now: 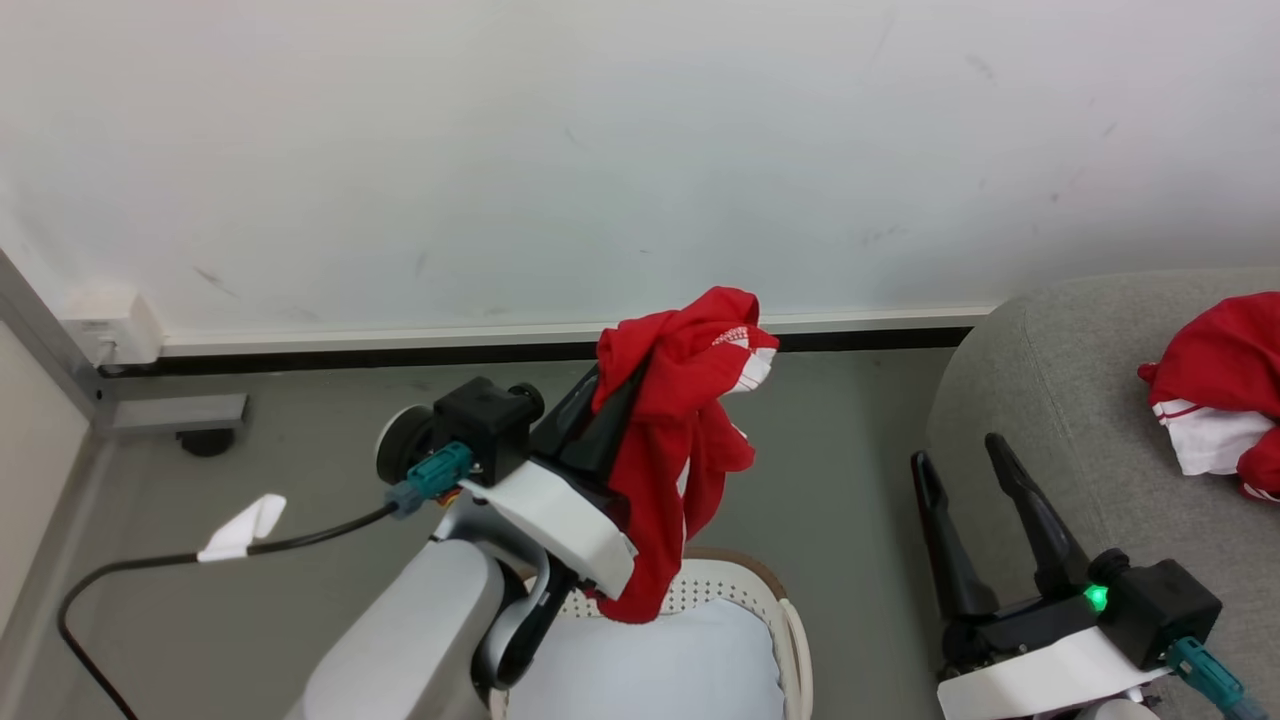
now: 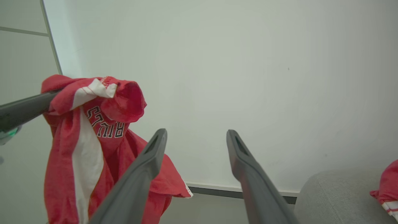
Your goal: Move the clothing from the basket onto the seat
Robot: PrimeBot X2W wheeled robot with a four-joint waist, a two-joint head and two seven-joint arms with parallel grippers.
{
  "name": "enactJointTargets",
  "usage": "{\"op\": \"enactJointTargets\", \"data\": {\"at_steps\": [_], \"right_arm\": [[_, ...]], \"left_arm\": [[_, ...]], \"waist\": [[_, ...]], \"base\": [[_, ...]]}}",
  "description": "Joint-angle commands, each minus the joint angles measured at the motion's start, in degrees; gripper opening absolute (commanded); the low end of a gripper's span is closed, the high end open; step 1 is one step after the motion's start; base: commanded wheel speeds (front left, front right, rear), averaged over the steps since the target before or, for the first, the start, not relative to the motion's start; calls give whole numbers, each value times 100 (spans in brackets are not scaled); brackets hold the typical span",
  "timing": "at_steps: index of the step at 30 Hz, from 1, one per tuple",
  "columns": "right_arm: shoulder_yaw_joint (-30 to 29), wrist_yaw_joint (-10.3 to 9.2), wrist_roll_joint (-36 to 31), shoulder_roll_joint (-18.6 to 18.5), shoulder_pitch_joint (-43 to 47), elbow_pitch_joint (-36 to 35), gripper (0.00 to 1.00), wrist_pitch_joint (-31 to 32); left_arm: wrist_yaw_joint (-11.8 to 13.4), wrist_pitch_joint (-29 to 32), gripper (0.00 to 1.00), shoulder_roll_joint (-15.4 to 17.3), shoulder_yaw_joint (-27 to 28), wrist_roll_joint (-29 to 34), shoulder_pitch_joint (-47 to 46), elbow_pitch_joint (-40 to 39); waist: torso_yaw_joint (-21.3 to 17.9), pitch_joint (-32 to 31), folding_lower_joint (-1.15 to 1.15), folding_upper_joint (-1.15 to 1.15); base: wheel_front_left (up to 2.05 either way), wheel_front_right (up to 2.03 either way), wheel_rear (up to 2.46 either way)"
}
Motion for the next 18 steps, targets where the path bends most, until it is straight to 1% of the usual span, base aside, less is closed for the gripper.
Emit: {"op": "enactJointTargets", "data": {"at_steps": [1,9,14,18], "right_arm": [[14,-13,10,-12,19,21,100,1],[384,-13,79,-8,-30,62,100,1],[957,-13,184,-130,-137,130,100,1],[1450,-13,187,-140,-235,378,100,1]], "left_arm": [[26,32,0,46,17,-30,72,-54],[72,123,0,67,-20,-76,116,-265],[67,147,0,16,-94,-103,124,-305],[43,156,0,-50,-180,-101,85,-326]], "waist": [[0,-2,0,0],[30,29,0,0],[62,44,0,0],[136,53,0,0]], "base": [[0,0,0],[0,0,0],[0,0,0],[0,0,0]]}}
